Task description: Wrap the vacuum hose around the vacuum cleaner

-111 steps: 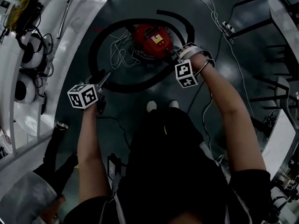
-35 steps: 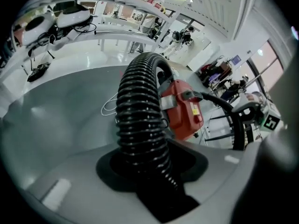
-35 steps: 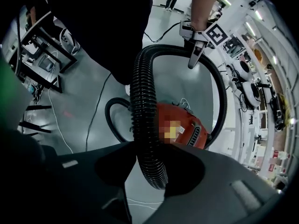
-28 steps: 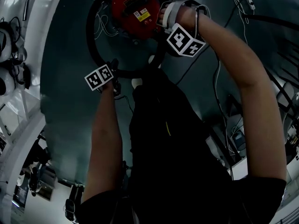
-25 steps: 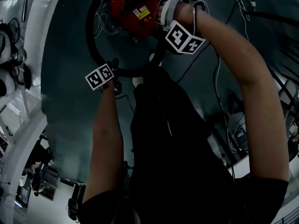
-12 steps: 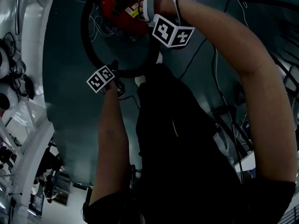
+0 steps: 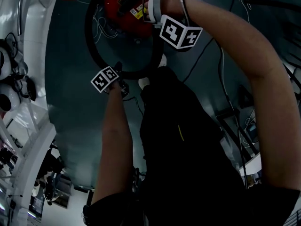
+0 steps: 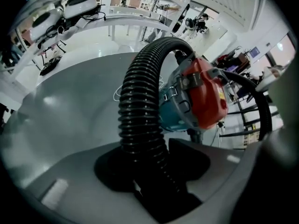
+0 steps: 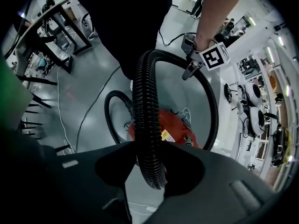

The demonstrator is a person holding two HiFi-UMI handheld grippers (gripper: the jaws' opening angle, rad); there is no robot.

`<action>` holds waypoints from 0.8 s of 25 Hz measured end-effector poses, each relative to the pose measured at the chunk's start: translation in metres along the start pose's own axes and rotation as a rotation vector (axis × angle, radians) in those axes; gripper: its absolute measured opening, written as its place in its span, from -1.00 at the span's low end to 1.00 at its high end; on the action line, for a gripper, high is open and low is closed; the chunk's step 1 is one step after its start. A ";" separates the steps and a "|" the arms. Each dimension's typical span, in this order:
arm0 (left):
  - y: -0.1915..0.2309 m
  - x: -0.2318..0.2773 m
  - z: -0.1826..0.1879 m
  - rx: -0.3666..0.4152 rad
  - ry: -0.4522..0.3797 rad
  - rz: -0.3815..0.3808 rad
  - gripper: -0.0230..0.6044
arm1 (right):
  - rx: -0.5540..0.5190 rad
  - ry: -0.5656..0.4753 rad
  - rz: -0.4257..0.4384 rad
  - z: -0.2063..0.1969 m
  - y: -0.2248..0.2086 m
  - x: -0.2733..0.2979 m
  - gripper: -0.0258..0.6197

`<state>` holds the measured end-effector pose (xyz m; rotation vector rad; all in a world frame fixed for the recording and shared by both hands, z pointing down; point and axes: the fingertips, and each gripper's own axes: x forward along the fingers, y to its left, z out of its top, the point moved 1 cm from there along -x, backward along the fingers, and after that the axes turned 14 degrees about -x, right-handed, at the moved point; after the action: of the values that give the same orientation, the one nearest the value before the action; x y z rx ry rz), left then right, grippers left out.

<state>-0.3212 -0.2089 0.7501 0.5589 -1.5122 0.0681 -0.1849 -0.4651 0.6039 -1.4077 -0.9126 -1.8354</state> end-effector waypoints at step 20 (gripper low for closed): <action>-0.013 -0.014 0.000 -0.180 -0.056 0.002 -0.27 | -0.031 0.159 -0.004 -0.052 -0.020 -0.029 -0.41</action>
<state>-0.3172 -0.2157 0.7334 0.4176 -1.5549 -0.0825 -0.2221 -0.4952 0.5634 -1.2585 -0.8094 -1.9410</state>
